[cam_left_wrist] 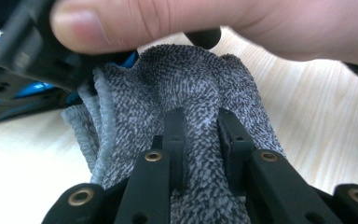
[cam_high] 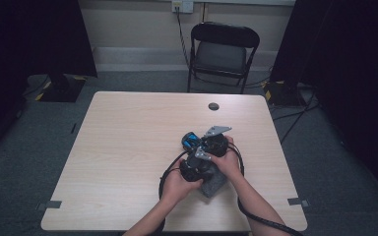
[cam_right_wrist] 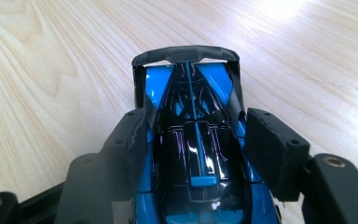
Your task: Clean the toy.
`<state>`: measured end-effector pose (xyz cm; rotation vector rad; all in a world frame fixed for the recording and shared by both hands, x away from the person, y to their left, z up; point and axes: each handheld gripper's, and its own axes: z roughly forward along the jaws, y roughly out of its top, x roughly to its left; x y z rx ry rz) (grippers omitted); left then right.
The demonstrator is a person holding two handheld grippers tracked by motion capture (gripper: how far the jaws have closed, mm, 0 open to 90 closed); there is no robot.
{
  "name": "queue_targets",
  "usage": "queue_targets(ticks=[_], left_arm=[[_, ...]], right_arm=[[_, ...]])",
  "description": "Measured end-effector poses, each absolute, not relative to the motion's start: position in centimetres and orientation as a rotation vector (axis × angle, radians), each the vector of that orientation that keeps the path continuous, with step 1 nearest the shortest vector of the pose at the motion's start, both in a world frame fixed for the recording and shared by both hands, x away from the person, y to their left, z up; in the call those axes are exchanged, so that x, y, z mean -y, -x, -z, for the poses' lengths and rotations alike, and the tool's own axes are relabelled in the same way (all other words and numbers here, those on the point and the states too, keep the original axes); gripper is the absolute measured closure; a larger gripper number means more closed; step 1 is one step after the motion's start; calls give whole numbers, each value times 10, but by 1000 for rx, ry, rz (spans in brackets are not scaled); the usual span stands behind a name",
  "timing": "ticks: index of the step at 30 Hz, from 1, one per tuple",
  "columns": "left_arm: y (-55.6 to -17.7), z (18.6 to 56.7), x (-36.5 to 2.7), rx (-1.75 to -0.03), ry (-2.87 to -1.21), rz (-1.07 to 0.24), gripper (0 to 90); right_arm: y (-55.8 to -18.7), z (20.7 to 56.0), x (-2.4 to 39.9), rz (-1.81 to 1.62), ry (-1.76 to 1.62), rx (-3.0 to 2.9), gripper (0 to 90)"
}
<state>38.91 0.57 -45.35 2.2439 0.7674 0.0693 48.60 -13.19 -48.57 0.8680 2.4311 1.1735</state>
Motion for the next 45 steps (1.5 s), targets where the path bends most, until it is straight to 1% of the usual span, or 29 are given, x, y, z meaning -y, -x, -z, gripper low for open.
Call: queue_targets(ticks=[9,20,24,32,38,45], left_arm=[[-392,440,-34,-793,-2267,-117,758],[-407,417,-89,-908,-2200,-188,762],[-414,412,-102,-948,-2179,-225,762],[-431,422,-119,-1040,-2164,-277,761],[-443,432,-124,-1095,-2129,-266,760],[-454,437,-130,-1132,-2146,-289,760]], right_arm=[[-486,486,132,-1172,-870,-2432,399],[-486,486,132,-1174,-871,-2430,399],[-486,486,132,-1173,-870,-2431,399],[-486,486,132,-1172,-868,-2433,399],[-486,486,132,-1173,-869,-2433,399],[-486,486,132,-1176,-868,-2433,399]])
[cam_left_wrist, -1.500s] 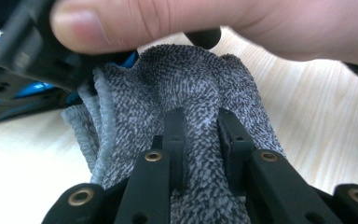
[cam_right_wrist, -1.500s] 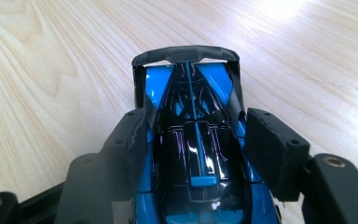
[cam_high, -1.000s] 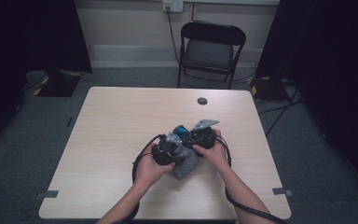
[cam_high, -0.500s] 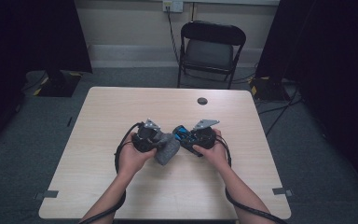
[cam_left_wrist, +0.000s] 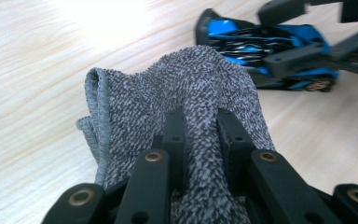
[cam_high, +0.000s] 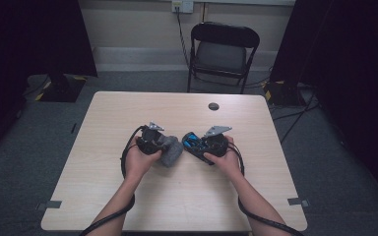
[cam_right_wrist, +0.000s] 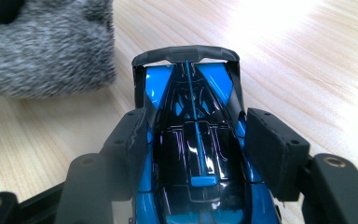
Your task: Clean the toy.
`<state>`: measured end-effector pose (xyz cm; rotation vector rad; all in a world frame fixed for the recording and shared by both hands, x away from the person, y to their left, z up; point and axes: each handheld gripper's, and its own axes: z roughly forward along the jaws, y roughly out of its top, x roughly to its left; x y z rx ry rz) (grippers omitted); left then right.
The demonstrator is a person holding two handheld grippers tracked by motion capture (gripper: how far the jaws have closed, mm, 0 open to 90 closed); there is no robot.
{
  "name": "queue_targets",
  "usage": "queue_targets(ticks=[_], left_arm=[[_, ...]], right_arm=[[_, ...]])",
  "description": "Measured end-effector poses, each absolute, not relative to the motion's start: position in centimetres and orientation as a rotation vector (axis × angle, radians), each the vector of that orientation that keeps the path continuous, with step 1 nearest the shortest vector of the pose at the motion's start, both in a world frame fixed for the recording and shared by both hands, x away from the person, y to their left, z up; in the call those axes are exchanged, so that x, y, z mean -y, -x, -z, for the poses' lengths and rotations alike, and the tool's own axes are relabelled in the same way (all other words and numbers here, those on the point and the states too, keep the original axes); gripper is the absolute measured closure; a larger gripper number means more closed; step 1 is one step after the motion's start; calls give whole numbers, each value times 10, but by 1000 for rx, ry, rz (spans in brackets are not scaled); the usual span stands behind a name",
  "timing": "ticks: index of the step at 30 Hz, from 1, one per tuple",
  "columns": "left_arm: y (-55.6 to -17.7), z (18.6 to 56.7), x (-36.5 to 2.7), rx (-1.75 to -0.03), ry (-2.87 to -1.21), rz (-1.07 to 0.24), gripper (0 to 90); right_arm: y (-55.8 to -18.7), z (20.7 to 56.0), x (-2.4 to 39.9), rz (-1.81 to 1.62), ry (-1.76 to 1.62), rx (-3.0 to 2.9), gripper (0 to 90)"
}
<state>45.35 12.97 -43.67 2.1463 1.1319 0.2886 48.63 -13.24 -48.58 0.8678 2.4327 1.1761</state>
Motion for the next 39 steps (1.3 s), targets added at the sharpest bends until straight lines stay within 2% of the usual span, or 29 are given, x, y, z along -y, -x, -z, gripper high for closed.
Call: queue_targets(ticks=[9,18,39], left_arm=[[-467,456,-127,-1209,-2135,-291,757],[-468,472,-111,-1188,-2175,-300,749],[-445,474,-86,-1067,-2219,-231,753]], right_arm=[[-486,486,132,-1177,-864,-2431,399],[-486,486,132,-1172,-865,-2432,399],[-486,485,130,-1160,-863,-2430,399]])
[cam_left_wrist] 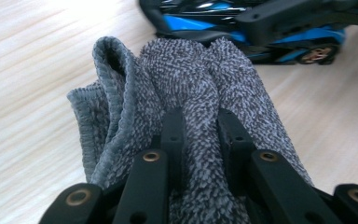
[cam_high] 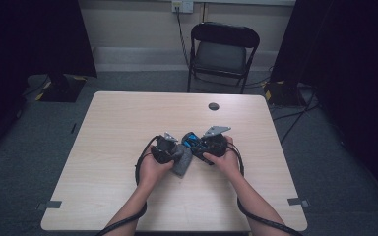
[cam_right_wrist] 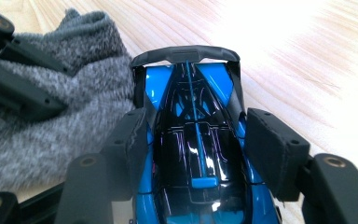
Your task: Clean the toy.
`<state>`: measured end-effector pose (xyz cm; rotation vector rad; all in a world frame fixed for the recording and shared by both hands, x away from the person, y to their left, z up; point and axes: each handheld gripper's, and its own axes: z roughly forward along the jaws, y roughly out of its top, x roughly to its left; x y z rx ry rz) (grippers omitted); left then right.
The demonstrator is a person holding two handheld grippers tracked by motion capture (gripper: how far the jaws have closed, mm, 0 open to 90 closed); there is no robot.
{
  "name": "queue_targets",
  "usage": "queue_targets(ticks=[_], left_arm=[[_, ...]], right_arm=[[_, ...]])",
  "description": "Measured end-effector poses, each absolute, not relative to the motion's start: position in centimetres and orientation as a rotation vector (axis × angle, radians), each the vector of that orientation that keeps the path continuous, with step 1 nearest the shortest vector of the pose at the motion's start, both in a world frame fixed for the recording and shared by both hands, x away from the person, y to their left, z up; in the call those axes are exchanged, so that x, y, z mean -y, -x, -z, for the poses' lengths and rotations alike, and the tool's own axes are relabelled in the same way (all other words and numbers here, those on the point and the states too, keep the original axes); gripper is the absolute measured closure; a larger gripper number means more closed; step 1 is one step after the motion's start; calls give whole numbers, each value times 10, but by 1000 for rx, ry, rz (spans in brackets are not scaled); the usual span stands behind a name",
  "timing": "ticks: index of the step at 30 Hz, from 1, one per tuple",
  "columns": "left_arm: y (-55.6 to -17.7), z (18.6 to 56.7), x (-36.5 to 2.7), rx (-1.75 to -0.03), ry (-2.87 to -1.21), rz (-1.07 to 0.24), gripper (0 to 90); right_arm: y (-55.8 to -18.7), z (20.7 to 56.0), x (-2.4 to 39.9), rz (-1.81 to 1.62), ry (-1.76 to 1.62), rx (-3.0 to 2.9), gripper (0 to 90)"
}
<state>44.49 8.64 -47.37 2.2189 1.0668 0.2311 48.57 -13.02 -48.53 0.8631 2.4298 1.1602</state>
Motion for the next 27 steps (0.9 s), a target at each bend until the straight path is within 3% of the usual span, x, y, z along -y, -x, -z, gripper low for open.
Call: queue_targets(ticks=[27], left_arm=[[-416,475,-34,-919,-2244,-151,753]], right_arm=[[-486,485,130,-1160,-866,-2433,399]])
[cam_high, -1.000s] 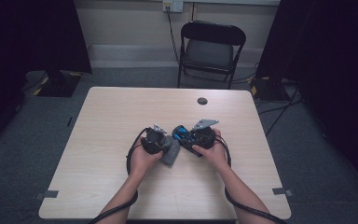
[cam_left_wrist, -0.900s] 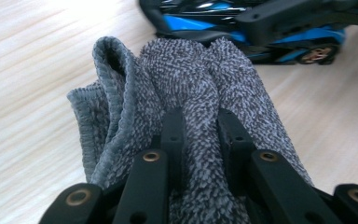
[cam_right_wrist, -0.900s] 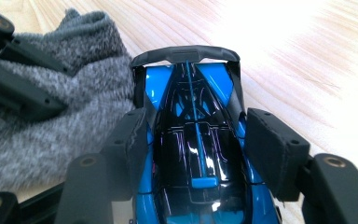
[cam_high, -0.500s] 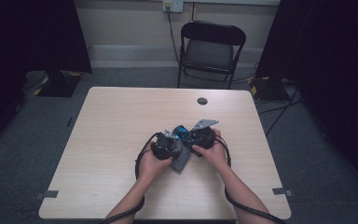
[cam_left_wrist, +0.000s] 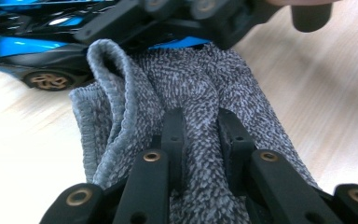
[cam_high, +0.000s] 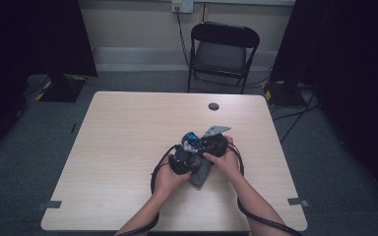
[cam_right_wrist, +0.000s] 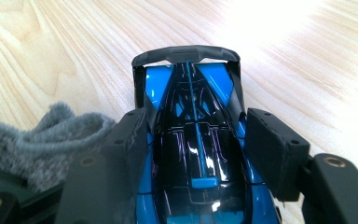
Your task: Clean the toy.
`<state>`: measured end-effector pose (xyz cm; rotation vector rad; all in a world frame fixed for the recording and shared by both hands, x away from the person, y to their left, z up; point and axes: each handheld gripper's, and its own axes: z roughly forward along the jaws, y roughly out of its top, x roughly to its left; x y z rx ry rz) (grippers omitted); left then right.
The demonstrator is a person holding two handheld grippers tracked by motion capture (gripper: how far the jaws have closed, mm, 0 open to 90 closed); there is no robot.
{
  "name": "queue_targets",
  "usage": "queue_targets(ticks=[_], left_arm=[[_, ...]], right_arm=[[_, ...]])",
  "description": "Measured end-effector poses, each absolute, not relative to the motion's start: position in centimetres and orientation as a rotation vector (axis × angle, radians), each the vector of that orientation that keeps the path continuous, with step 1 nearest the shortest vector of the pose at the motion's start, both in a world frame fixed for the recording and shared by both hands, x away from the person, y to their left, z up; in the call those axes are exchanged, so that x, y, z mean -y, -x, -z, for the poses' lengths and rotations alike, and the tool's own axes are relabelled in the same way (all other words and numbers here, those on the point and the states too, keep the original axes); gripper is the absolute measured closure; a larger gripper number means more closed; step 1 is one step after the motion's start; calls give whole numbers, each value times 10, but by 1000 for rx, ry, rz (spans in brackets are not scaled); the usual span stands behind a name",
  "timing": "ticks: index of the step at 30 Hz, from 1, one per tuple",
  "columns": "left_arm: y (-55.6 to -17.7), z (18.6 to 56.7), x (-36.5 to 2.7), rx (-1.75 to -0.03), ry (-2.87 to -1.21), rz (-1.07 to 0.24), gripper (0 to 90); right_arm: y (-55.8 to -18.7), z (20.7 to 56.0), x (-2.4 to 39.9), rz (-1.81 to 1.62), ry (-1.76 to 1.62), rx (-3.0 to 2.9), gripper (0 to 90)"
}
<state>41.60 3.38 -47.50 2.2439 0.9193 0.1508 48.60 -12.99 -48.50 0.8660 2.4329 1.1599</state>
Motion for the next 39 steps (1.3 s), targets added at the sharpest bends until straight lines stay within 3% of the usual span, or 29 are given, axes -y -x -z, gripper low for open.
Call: queue_targets(ticks=[27,39], left_arm=[[-389,475,4,-775,-2233,-7,752],[-367,452,-14,-719,-2232,-45,750]], right_arm=[[-486,485,131,-1166,-863,-2432,399],[-486,485,131,-1162,-858,-2431,399]])
